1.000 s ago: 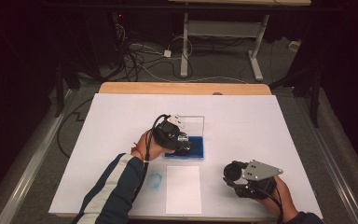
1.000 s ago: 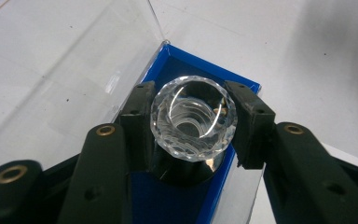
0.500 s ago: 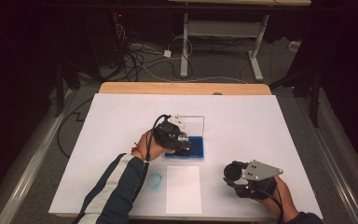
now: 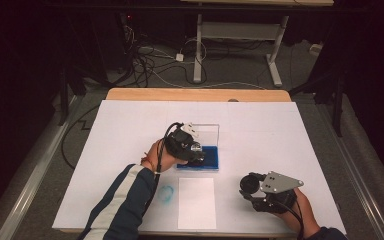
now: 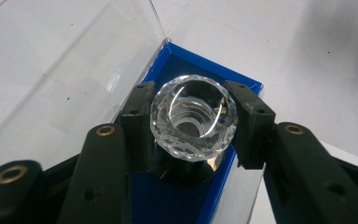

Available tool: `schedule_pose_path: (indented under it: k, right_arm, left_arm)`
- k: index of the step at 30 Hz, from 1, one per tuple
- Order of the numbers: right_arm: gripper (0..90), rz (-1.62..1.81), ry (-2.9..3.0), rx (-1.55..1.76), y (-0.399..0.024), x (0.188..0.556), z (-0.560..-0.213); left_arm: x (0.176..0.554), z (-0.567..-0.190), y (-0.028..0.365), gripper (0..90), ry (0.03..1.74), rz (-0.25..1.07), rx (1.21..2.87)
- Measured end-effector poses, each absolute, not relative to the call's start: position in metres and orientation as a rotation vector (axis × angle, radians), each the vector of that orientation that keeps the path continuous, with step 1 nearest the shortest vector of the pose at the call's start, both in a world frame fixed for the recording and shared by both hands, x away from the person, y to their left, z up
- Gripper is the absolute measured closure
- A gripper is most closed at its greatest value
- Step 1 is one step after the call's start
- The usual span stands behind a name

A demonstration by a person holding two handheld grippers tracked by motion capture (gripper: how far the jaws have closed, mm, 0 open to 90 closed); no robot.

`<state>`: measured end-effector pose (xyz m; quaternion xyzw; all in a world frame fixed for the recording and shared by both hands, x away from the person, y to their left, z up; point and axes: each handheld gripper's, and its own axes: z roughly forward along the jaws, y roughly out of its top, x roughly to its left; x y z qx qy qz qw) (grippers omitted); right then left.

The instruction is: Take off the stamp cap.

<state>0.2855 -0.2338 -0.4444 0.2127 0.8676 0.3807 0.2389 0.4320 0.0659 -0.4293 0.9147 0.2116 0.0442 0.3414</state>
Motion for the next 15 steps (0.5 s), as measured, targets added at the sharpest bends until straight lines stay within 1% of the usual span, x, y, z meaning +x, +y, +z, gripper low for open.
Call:
schedule_pose_path:
  k: [8,15]
  right_arm:
    - [38.4,1.043,2.376,0.581,-0.2332,0.2867,-0.4441]
    - [38.4,1.045,2.365,0.583,-0.2353,0.2846,-0.4437]
  left_arm:
    - [0.4302,-0.4297,0.0646,54.3,0.558,0.133,2.38]
    - [0.4282,-0.425,0.0613,54.2,0.539,0.169,2.431]
